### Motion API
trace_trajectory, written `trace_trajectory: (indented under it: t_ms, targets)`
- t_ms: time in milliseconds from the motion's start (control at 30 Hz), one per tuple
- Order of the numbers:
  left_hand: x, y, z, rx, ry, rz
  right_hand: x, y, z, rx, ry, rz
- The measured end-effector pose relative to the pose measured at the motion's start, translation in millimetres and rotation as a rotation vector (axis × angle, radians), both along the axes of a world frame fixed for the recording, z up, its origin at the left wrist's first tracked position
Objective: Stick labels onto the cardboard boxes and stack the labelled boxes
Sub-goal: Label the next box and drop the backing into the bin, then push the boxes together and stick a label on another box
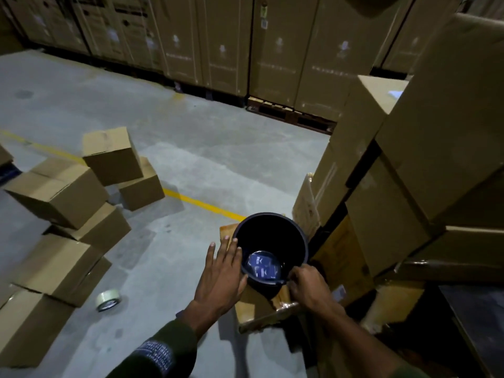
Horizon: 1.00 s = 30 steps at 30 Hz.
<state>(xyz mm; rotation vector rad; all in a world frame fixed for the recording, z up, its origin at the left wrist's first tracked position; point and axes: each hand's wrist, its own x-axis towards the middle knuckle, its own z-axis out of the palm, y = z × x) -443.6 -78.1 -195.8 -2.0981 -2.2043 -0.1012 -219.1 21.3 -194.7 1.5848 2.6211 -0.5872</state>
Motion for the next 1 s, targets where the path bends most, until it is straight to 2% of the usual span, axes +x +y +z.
trace_trajectory:
  t_ms: [500, 1000]
  targets:
    - [120.9, 5.0, 55.4, 0.103, 0.030, -0.199, 110.0, -38.0, 72.2, 0.350, 0.168, -0.055]
    - [326.5, -47.2, 130.6, 0.215, 0.100, -0.569, 316.5, -161.7, 160.0, 0.648, 0.174, -0.326]
